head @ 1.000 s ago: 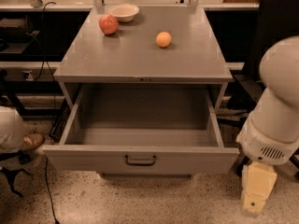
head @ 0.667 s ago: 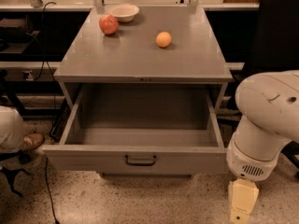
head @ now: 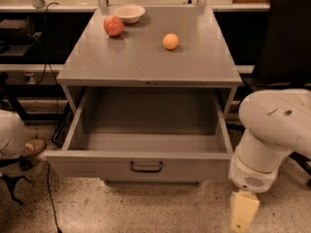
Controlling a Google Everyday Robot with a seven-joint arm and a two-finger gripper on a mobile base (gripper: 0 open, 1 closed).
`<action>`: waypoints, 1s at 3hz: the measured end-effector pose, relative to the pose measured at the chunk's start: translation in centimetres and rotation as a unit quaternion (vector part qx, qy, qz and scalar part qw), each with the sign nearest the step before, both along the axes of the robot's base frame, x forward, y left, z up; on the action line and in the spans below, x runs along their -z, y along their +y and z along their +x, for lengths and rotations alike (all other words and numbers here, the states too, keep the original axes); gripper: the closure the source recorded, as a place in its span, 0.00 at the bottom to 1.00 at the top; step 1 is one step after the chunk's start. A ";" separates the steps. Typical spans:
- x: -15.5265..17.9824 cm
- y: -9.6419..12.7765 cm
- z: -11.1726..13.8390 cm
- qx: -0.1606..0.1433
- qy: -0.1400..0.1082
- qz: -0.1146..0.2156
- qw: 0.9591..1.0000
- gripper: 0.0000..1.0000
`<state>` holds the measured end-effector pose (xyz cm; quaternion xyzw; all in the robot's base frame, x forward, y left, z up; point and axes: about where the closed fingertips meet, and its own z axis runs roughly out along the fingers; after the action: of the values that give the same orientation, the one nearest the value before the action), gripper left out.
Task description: Close top drawer
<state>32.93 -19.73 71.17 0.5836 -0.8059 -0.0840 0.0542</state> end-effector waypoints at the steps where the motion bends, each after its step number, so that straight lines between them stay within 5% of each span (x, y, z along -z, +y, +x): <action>1: 3.9 1.2 1.5 -0.007 0.011 0.020 1.000 0.39; 2: 5.9 2.6 3.7 0.002 -0.022 0.051 0.998 0.62; 3: 7.4 4.8 7.7 0.030 -0.097 0.106 0.989 0.92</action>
Offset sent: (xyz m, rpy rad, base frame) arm 0.0770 0.0476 -0.0833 0.1926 -0.1645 -0.0364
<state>40.62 -14.92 63.78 0.5673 -0.8108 -0.1135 -0.0889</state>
